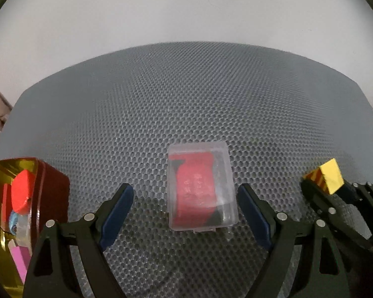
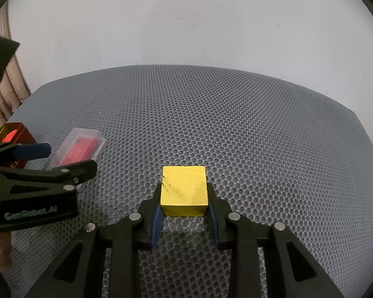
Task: Organize rigid objects
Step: 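Grasp the clear box with red card using the left gripper while the right holds the yellow cube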
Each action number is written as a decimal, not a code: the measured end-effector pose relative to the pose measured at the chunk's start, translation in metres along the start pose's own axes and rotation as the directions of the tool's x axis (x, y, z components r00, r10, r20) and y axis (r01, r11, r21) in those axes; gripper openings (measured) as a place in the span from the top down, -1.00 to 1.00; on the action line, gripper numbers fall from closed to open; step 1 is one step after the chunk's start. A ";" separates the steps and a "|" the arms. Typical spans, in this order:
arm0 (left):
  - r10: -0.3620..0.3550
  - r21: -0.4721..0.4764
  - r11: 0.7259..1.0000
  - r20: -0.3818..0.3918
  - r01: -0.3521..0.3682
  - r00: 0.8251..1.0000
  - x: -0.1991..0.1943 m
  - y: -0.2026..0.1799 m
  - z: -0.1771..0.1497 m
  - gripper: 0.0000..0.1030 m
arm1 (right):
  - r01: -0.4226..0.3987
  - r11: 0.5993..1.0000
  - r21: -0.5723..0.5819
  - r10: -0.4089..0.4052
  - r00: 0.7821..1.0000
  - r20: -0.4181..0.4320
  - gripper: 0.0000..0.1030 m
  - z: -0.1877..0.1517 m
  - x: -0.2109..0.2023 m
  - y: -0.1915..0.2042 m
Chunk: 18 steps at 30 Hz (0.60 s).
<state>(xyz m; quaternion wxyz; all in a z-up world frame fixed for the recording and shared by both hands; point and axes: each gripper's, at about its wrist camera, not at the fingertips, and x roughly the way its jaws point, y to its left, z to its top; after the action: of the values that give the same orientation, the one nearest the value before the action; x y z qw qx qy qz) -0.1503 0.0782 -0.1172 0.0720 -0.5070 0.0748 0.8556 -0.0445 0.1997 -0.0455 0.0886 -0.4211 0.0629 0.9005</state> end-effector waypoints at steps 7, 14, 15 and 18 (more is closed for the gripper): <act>-0.035 -0.023 0.999 -0.004 0.035 0.999 0.005 0.010 -0.003 -0.45 | 0.001 1.000 0.000 -0.001 1.000 -0.001 0.40 0.002 0.002 -0.005; -0.029 0.004 1.000 0.000 0.029 1.000 0.001 0.007 0.000 0.02 | 0.013 1.000 -0.009 -0.013 1.000 -0.002 0.40 0.003 0.002 -0.008; -0.028 0.004 1.000 -0.002 0.028 1.000 0.001 0.006 0.001 0.02 | 0.014 1.000 -0.010 -0.014 1.000 -0.002 0.40 0.003 0.002 -0.008; -0.021 0.002 1.000 -0.008 0.021 1.000 -0.002 0.007 0.000 0.03 | 0.018 1.000 -0.013 -0.018 1.000 -0.003 0.40 0.009 0.001 -0.007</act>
<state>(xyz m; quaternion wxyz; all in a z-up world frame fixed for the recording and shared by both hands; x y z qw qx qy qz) -0.1509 0.0712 -0.1155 0.0812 -0.5110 0.0707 0.8528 -0.0497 0.2087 -0.0407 0.0937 -0.4234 0.0534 0.8995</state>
